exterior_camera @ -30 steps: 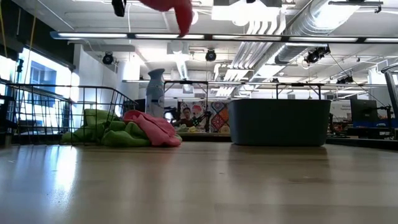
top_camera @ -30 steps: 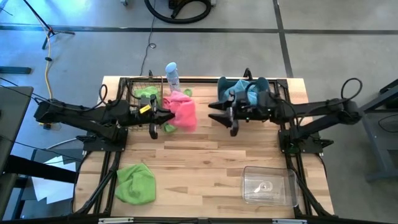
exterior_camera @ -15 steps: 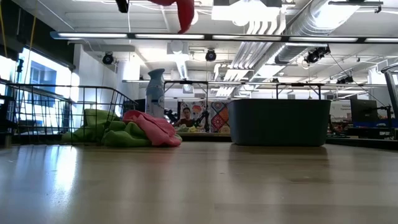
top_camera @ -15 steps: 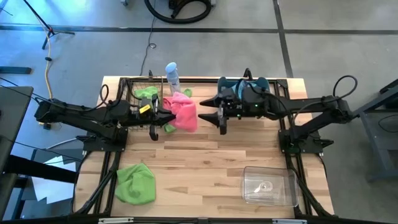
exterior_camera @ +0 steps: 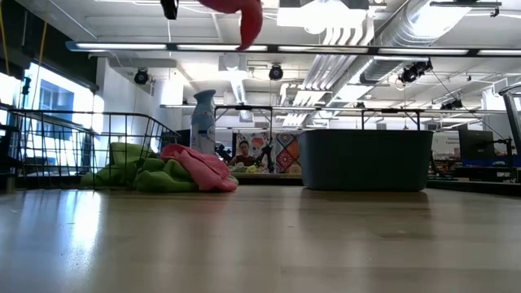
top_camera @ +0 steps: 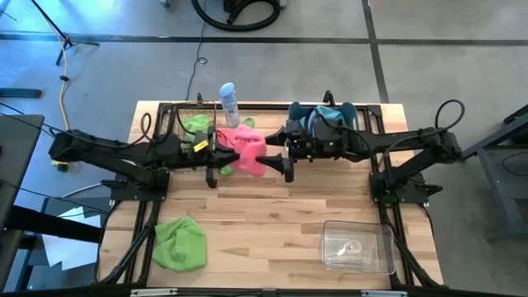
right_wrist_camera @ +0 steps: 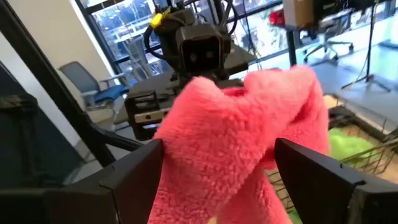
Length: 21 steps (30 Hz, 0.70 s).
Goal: Sort microfiber towel by color & place in baskets
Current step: Put the bottom pink towel into the transparent bin
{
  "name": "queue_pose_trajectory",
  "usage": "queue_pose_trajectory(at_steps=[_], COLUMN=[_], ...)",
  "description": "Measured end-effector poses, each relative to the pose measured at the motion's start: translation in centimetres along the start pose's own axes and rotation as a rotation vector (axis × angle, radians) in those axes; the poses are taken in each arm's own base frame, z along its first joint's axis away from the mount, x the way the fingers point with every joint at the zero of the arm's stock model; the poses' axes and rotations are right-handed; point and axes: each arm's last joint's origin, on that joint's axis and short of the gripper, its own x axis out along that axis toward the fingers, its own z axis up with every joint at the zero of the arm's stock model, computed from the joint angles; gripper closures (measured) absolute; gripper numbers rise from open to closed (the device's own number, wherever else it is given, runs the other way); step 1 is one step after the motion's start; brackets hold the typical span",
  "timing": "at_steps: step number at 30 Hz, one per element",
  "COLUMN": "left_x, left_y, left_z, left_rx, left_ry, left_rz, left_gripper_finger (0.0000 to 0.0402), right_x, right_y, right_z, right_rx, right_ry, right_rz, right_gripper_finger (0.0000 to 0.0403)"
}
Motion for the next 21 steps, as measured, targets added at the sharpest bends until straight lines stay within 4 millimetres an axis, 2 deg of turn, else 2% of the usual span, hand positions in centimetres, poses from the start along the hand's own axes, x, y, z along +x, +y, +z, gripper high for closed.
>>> queue_pose_trajectory(at_steps=[4, 16, 21], left_x=[0.5, 1.5, 2.1], left_y=[-0.1, -0.4, -0.8], left_z=[-0.1, -0.4, 0.2], left_rx=[0.005, -0.021, -0.016], left_ry=[-0.025, -0.054, -0.059], left_rz=[-0.004, -0.072, -0.119], left_gripper_finger=[0.0401, 0.0401, 0.0398], right_x=[0.1, 0.9, 1.4], right_y=[0.0, 0.0, 0.1], right_z=[-0.1, -0.8, -1.0], right_rx=[0.042, 0.027, 0.012], right_ry=[0.013, 0.038, 0.033], right_rz=[0.022, 0.07, 0.126], right_gripper_finger=[0.0097, 0.0098, 0.0098])
